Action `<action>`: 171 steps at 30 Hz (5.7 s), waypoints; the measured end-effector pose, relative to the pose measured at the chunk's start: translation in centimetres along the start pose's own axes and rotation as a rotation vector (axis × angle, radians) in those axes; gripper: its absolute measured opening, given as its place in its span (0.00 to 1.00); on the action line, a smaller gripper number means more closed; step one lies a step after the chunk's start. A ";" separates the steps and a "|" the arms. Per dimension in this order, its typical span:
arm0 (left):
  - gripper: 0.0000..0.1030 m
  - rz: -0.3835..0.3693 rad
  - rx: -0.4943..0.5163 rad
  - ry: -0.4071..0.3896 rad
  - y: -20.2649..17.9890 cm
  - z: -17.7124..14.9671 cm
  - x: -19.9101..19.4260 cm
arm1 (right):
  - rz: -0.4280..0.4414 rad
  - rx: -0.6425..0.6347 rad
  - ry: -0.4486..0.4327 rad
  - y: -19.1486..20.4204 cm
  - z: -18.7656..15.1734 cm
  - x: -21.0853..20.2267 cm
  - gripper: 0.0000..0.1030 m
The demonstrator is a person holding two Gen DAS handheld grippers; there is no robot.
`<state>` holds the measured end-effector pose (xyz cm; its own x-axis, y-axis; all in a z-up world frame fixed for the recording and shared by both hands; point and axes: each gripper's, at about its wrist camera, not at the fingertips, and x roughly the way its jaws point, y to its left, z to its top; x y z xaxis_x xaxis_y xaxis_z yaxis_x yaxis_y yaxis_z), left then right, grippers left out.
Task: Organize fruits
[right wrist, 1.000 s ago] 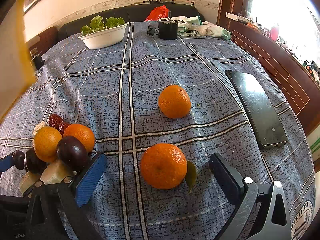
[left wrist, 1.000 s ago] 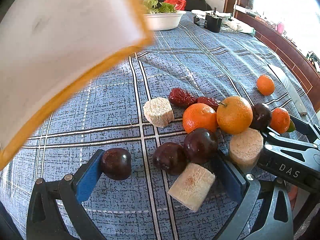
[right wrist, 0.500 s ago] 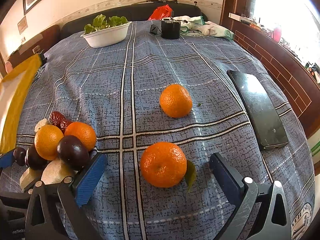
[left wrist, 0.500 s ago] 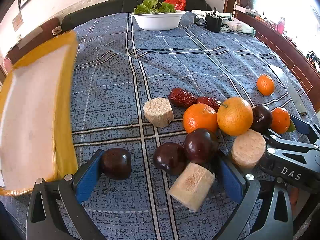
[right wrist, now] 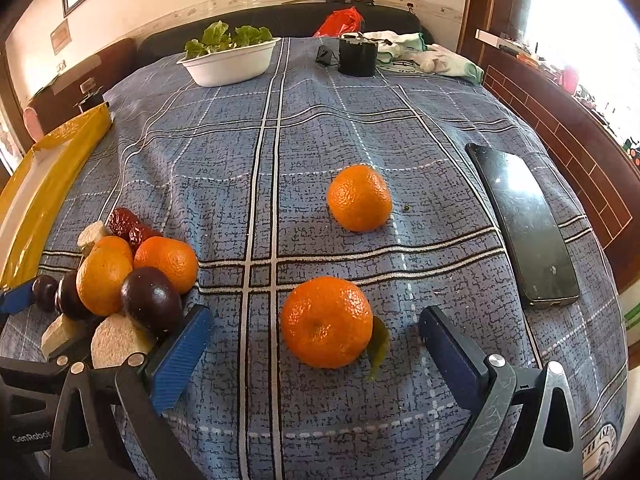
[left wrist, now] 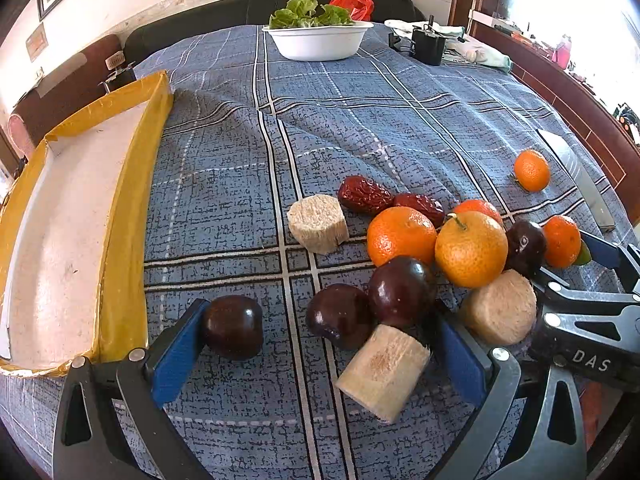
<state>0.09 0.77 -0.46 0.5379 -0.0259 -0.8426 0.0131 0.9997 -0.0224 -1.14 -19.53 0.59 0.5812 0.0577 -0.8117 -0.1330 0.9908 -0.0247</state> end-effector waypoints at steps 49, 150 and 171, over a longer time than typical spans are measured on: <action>0.39 -0.232 0.241 -0.044 -1.9 -1.9 -2.9 | 0.466 -0.040 -0.195 1.3 -2.1 -5.8 0.44; 0.51 -0.133 -0.311 -0.307 23.3 -0.2 -5.0 | 0.721 -0.048 -0.116 16.9 3.0 -4.7 0.71; 0.45 -0.307 0.134 -0.237 9.2 -1.6 -7.5 | 0.615 0.134 -0.224 3.0 2.7 -4.5 0.42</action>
<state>-5.17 10.21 4.75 0.6707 -0.3383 -0.6601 0.3050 0.9370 -0.1703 -2.01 -16.44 5.77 0.5858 0.6270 -0.5135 -0.4010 0.7748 0.4887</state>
